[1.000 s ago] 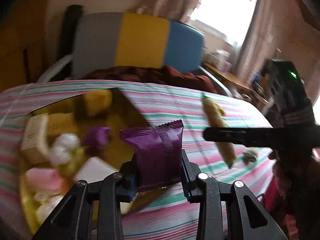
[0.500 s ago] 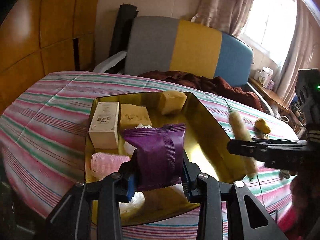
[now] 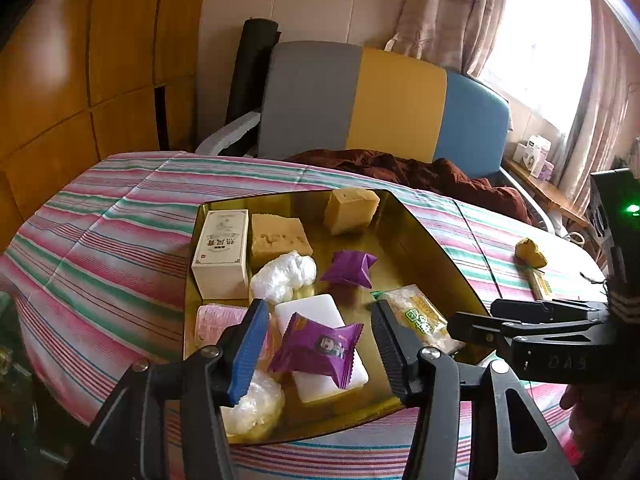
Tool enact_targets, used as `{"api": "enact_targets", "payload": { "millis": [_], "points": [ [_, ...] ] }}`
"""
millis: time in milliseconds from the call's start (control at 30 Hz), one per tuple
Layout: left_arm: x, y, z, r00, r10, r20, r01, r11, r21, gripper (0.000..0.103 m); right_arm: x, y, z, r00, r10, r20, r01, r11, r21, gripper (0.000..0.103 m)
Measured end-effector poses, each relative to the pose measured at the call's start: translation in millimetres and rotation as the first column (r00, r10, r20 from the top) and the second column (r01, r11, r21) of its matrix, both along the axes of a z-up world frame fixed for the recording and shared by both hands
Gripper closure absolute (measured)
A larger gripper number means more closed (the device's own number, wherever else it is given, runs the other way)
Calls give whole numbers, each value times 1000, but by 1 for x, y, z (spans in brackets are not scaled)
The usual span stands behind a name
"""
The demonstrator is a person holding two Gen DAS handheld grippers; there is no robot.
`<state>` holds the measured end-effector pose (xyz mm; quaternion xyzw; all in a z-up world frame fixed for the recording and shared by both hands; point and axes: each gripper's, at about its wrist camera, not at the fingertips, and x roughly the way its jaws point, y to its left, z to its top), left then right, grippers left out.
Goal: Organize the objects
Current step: 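Carry the purple packet and WEIDAN bag into the gold tray and release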
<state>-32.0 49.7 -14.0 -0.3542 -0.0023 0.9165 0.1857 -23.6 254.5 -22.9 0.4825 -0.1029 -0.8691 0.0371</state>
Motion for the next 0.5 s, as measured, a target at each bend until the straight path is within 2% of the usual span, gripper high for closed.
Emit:
{"api": "enact_targets", "payload": {
  "millis": [67,200,500],
  "points": [
    [2,1,0,1000,0,-3,0,1000,-5,43,5,-1,3,1000,-16,-16,16,1000,21,28],
    [4,3,-1,1000,-4,-4,4,1000,-10,41,12,-2,8,997,-53,-57,57,996,75,26],
    [12,7,3,999,3,-34,-4,999,-33,32,17,-1,8,993,-77,-90,87,989,120,26]
  ]
}}
